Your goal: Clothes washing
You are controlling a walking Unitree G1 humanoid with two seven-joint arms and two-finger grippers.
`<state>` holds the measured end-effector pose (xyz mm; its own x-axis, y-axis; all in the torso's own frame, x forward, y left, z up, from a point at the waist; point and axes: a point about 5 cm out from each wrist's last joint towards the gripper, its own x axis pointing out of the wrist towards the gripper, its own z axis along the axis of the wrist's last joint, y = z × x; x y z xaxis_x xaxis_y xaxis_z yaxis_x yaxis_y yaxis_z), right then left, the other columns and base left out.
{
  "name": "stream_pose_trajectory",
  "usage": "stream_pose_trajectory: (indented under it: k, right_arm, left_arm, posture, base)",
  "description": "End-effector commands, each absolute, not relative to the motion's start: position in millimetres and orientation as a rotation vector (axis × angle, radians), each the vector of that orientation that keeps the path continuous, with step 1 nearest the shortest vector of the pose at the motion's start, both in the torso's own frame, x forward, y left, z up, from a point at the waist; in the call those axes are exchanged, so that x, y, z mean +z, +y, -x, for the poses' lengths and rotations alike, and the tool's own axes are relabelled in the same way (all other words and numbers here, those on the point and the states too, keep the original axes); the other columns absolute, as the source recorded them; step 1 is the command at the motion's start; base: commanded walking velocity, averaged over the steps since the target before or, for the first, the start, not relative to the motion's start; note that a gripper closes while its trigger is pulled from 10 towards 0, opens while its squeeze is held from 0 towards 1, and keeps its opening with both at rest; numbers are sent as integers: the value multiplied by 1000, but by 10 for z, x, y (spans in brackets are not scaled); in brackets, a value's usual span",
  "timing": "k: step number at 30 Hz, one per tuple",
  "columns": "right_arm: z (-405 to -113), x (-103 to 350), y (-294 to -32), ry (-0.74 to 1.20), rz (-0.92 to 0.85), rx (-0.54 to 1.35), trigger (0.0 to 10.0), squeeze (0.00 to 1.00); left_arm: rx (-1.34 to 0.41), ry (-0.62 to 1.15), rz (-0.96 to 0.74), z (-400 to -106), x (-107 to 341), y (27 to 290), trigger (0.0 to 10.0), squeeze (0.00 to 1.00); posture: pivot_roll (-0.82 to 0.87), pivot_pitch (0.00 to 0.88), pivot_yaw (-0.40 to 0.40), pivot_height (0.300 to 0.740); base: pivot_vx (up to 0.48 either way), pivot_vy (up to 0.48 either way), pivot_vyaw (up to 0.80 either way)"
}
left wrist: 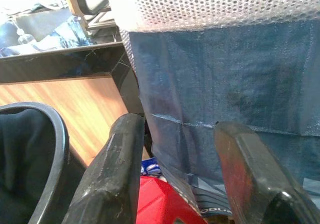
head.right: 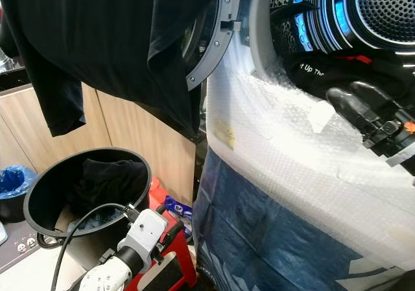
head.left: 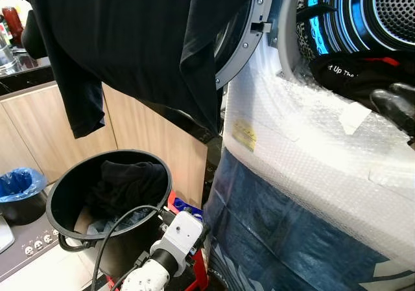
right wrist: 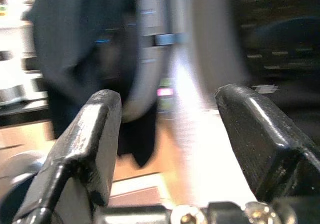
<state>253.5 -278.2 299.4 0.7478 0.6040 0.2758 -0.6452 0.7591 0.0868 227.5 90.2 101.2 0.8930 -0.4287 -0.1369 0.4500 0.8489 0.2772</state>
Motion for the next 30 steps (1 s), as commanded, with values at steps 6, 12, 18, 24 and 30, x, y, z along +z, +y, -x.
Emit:
stream_pose_trajectory:
  k: [6, 12, 18, 24, 30]
  right_arm:
    - [-2345, 2893, -2596, -246, -181, 884, 10000, 0]
    - [-2315, 2542, -2389, -122, -172, 994, 10000, 0]
    - [-2360, 2195, -2207, -56, -138, 1009, 10000, 0]
    - [-2375, 1908, -2088, -17, -198, 985, 10000, 0]
    - [-2413, 1519, -2053, 30, -243, 844, 10000, 0]
  left_arm:
    - [-468, 57, -310, -2288, 1029, 924, 10000, 0]
    - [-421, 34, -328, -2377, 1057, 1012, 10000, 0]
    - [-385, 7, -336, -2510, 1114, 1135, 10000, 0]
    - [-359, -9, -367, -2599, 1135, 1228, 10000, 0]
    - [-323, -20, -391, -2612, 1144, 1274, 10000, 0]
  posture:
    - [7, 0, -78, 740]
    - [26, 0, -70, 740]
    - [38, 0, -46, 740]
    - [43, 0, -38, 740]
    - [57, 0, -45, 740]
  base:
    - [0, 0, 0]
    - [0, 0, 0]
    - [0, 0, 0]
    - [0, 0, 0]
    - [0, 0, 0]
